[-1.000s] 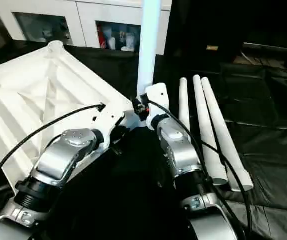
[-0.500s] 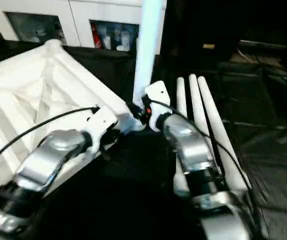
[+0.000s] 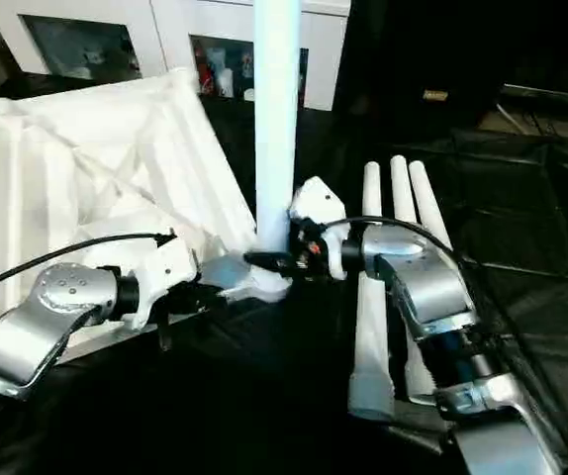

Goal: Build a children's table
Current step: Insert table leg to table base

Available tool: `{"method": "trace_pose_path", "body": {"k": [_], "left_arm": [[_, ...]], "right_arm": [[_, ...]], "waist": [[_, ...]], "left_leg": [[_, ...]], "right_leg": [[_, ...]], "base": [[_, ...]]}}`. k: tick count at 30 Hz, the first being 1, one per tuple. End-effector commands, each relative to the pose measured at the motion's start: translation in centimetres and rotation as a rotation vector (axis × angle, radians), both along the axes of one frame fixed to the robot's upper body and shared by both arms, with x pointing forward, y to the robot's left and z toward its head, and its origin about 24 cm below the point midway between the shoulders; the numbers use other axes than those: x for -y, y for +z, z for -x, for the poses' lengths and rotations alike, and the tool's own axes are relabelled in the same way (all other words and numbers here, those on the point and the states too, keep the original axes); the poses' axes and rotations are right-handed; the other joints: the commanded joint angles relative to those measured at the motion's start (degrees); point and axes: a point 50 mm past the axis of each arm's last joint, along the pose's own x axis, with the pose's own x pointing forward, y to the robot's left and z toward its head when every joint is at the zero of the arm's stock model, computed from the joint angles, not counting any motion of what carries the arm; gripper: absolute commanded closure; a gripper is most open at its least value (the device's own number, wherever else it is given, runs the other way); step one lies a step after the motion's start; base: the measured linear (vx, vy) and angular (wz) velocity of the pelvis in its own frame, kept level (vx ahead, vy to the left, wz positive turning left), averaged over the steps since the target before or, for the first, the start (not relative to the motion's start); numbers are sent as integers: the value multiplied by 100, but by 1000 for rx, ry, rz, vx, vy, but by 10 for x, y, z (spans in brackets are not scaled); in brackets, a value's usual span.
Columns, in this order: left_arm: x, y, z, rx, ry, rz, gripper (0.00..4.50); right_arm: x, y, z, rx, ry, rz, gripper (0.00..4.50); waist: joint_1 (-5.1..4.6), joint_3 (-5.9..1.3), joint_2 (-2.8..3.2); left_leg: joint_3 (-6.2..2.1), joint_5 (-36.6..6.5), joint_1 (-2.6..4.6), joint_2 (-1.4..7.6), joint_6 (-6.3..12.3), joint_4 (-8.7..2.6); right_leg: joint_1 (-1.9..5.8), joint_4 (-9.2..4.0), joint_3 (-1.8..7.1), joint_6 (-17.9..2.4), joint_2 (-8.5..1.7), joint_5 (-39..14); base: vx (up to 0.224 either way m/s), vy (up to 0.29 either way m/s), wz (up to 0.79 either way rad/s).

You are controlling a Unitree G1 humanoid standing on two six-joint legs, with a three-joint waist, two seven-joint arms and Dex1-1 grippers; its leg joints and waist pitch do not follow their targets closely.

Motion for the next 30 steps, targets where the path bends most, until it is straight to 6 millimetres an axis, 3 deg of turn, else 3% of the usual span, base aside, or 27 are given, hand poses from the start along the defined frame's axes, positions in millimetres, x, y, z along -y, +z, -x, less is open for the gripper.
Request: {"method": "trace_pose_path", "body": {"k": [1,5,8,14,17,20,22,24,25,27,29,30], "left_arm": [[10,13,2,53,-89,59,450],[8,13,1,51,-95,60,450],[7,13,1,53,-97,57,450],[6,12,-1,56,-90,61,450],[6,11,-2,57,-78,59,450],[7,10,-7,47,-21,65,450],[12,9,-12,46,42,63,450],[17,9,-16,47,84,67,450],[23,9,-19,47,126,70,450],[37,8,-26,40,229,77,450],[52,7,-29,22,290,93,450],[68,6,-29,3,321,113,450]], "right_arm": [[1,-65,27,-280,56,150,262],[0,-65,28,-279,70,135,262],[0,-66,27,-273,61,132,262],[-3,-67,28,-251,25,106,262],[-5,-69,24,-235,-28,94,262],[-8,-71,12,-212,-196,65,262],[-12,-77,2,-231,-384,45,262],[-15,-80,-2,-262,-467,34,262],[-19,-84,-4,-277,-518,33,262],[-29,-90,-7,-290,-620,43,262],[-39,-93,-9,-298,-665,42,262],[-50,-96,-8,-312,-679,40,262]], "waist": [[-17,-291,36],[-6,-294,40],[-7,-305,28],[-3,-330,21],[-8,-320,32],[-27,-292,31],[-62,-243,29],[-104,-247,23],[-121,-243,24],[-134,-237,32],[-149,-213,65],[-117,-224,57]], "left_leg": [[-81,-362,60,398,761,-253],[-92,-777,62,397,382,-288],[-95,-760,49,385,340,-276],[-93,-512,22,362,446,-239],[-95,-616,28,366,401,-250],[-103,-932,31,365,256,-285],[-129,-1323,43,355,46,-335],[-172,-1447,24,355,-66,-363],[-173,-1503,23,354,-83,-363],[-172,-1705,96,350,-140,-353],[-161,-1733,99,364,-201,-365],[-154,-1818,129,354,-191,-348]], "right_leg": [[274,-245,294,-1594,-504,-149],[274,-291,317,-1445,-528,-796],[275,-282,323,-1407,-528,-767],[293,-232,317,-1450,-520,-392],[280,-252,314,-1434,-515,-554],[265,-304,322,-1352,-526,-1066],[232,-388,317,-1162,-539,-1985],[246,-411,311,-973,-561,-2475],[234,-418,315,-931,-561,-2556],[162,-489,333,-818,-573,-2904],[132,-503,339,-844,-557,-2821],[105,-510,337,-837,-546,-2811]], "base": [[0,0,0],[0,0,0],[0,0,0],[0,0,0],[0,0,0],[0,0,0],[-56,-7,-3],[-32,-2,-3],[-59,4,-9],[-53,7,-3],[0,0,0],[0,0,0]]}}
